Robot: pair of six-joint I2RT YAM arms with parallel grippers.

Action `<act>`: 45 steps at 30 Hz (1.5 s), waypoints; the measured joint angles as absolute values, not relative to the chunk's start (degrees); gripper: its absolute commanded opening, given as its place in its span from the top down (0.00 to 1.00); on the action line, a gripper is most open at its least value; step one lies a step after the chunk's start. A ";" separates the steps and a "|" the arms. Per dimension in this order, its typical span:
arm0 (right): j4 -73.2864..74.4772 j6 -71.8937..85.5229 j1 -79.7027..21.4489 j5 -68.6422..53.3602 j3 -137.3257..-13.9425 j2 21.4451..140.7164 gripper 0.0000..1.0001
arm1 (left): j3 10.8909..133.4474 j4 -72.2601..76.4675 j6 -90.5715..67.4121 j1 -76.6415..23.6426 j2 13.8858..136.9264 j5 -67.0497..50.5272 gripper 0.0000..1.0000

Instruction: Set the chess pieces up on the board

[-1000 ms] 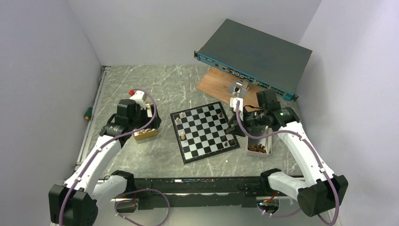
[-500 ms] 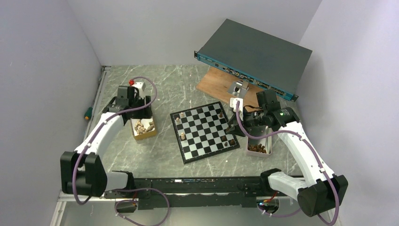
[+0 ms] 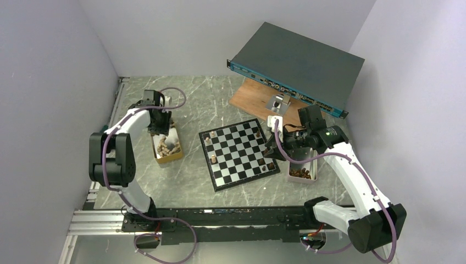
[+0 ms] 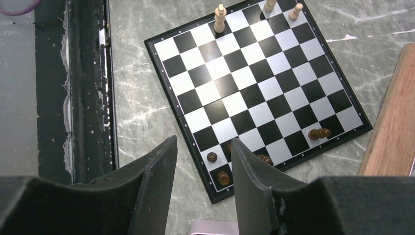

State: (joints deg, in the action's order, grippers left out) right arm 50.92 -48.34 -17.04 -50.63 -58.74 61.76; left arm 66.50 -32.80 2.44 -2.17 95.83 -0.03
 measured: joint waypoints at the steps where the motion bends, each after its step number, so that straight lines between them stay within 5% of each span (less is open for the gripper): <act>1: 50.92 -48.42 -17.08 -50.63 -58.70 61.76 0.53 | 66.74 -33.34 2.79 -2.17 96.86 0.36 0.56; 30: 50.94 -49.28 -17.30 -50.61 -58.43 61.76 0.53 | 72.31 -37.85 5.34 -0.93 107.68 -0.60 0.66; 35: 50.94 -49.54 -17.30 -50.61 -58.43 61.76 0.53 | 72.58 -38.00 5.37 -0.91 107.92 -0.23 0.75; 41: 50.94 -49.82 -17.30 -50.61 -58.43 61.76 0.53 | 72.88 -38.28 5.13 -0.82 108.16 0.12 0.98; 45: 50.94 -49.95 -17.30 -50.61 -58.43 61.76 0.53 | 72.86 -38.28 4.95 -0.84 107.77 0.08 1.00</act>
